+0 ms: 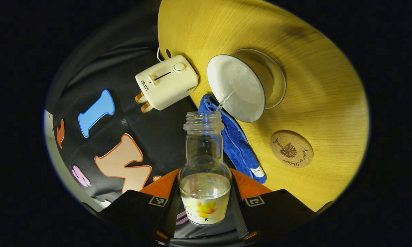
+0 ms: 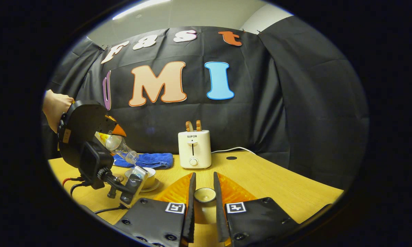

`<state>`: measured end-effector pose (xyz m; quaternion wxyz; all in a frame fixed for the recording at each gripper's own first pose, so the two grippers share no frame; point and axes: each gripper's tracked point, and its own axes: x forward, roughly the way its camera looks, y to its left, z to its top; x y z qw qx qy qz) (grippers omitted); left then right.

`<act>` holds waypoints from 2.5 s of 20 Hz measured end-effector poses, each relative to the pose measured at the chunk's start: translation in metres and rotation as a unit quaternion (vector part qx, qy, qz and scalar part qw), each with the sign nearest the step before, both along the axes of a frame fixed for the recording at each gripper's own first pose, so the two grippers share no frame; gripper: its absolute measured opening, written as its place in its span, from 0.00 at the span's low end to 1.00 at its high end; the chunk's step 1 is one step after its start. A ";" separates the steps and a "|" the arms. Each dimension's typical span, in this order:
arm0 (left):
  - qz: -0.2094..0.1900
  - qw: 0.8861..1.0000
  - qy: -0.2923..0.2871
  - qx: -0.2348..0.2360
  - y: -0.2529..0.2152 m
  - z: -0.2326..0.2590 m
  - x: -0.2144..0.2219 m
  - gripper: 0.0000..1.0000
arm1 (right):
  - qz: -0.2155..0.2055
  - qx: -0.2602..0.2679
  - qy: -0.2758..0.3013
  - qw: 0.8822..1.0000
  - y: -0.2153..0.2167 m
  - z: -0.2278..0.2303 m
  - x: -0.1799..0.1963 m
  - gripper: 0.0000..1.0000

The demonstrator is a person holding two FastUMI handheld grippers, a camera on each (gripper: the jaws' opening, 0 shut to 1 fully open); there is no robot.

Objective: Open the teacup lid with one hand, grasp the water bottle and pour water into the teacup with the other hand; after pouring, place the water bottle on the coaster and then close the teacup lid.

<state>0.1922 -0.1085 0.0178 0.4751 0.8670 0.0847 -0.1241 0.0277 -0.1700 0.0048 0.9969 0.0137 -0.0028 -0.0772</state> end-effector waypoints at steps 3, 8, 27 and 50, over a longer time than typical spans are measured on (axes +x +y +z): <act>0.001 1.000 0.001 0.001 -0.001 -0.002 0.000 0.65 | 0.000 -0.003 0.000 1.000 0.001 0.000 0.001 0.29; 0.004 1.000 0.006 -0.003 0.001 -0.005 0.002 0.66 | 0.000 -0.006 0.000 1.000 0.001 0.001 0.000 0.29; -0.002 0.902 0.045 -0.430 -0.026 -0.020 -0.017 0.65 | 0.000 -0.016 0.001 1.000 0.003 0.000 0.000 0.29; 0.011 0.557 0.059 -0.828 0.054 0.008 -0.042 0.64 | -0.012 -0.020 0.001 1.000 0.002 -0.001 0.000 0.29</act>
